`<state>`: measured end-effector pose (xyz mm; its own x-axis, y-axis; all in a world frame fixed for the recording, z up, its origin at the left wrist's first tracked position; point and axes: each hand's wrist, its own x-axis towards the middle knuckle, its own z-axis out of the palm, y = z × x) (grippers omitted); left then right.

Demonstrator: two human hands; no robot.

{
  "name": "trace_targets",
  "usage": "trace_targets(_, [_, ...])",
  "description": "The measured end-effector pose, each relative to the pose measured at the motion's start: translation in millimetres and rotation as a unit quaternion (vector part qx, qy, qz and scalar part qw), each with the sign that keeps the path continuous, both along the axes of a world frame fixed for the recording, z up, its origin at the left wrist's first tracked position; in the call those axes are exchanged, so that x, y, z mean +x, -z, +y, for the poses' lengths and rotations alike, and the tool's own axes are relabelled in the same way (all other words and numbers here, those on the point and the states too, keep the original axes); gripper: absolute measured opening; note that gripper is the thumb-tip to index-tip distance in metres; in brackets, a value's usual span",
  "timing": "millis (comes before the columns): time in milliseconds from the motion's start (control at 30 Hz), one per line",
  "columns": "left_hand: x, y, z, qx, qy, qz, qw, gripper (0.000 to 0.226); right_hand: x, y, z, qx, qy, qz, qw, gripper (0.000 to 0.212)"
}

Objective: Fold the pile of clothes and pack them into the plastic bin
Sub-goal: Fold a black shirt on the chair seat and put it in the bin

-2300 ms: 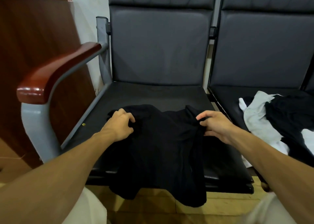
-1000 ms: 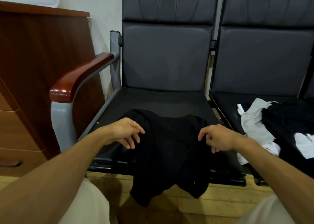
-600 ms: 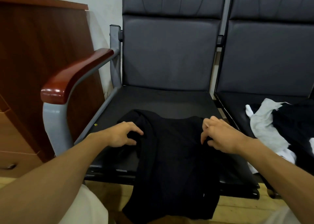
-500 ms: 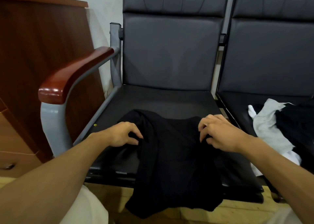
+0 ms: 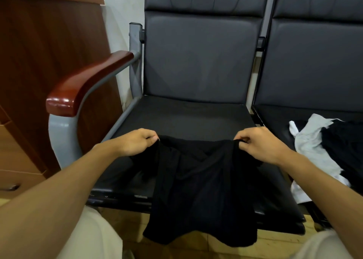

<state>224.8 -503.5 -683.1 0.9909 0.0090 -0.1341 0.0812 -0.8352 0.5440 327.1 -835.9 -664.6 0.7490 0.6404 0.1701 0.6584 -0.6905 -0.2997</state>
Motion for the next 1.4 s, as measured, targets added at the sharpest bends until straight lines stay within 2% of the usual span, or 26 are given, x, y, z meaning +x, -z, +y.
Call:
trace_targets(133, [-12.8, -9.3, -2.0, 0.016, -0.033, -0.027, 0.999, 0.016, -8.2, -0.6, -9.9, -0.009, 0.001, 0.06, 0.998, 0.025])
trace_targets(267, [-25.4, -18.4, -9.5, 0.011, -0.047, -0.081, 0.996, 0.015, -20.6, -6.3, -15.0, 0.072, 0.01, 0.142, 0.987, 0.02])
trace_targets(400, [-30.7, -22.9, -20.2, 0.019, -0.067, -0.145, 0.987, 0.017, -34.6, -11.8, -7.1, 0.138, -0.016, 0.159, 0.978, 0.023])
trace_targets(467, [-31.2, -21.9, -22.4, 0.044, -0.085, -0.15, 0.984, 0.017, -35.0, -9.7, -8.4, 0.097, 0.0, 0.141, 0.985, 0.03])
trace_targets(567, [-32.0, -14.6, -14.9, 0.106, -0.089, -0.066, 0.988, 0.011, -33.6, -4.9, -19.8, 0.0, 0.049, 0.152, 0.987, 0.035])
trace_targets(667, [-34.1, -10.5, -7.9, 0.128, -0.091, -0.013, 0.988, 0.014, -35.2, -3.3, -28.2, 0.021, 0.079, 0.186, 0.979, 0.023])
trace_targets(733, [-36.8, -12.0, -8.3, 0.094, -0.091, -0.033, 0.991, 0.012, -36.5, -1.7, -30.0, 0.059, 0.094, 0.187, 0.976, 0.009])
trace_targets(767, [-37.7, -12.9, -9.6, 0.077, -0.09, -0.048, 0.992, 0.013, -37.1, 0.1, -30.4, 0.067, 0.097, 0.192, 0.974, 0.008])
trace_targets(1000, [-33.8, -16.6, -24.0, 0.048, -0.135, -0.1, 0.985, 0.016, -41.1, 1.5, -22.7, 0.095, 0.087, 0.197, 0.972, 0.026])
trace_targets(1100, [-35.5, -17.2, -23.5, 0.048, -0.195, -0.111, 0.973, 0.019, -41.9, -6.3, -18.9, 0.031, 0.075, 0.169, 0.982, 0.028])
trace_targets(1200, [-37.9, -16.4, -20.8, 0.071, -0.244, -0.107, 0.961, 0.021, -44.6, -10.7, -20.1, -0.026, 0.057, 0.173, 0.983, 0.019])
trace_targets(1267, [-36.3, -13.5, -19.4, 0.078, -0.243, -0.09, 0.963, 0.021, -45.5, -12.4, -20.4, -0.03, 0.044, 0.172, 0.984, 0.014])
trace_targets(1400, [-31.9, -11.6, -21.5, 0.063, -0.242, -0.083, 0.965, 0.022, -42.5, -13.4, -19.8, -0.052, 0.044, 0.118, 0.991, 0.019])
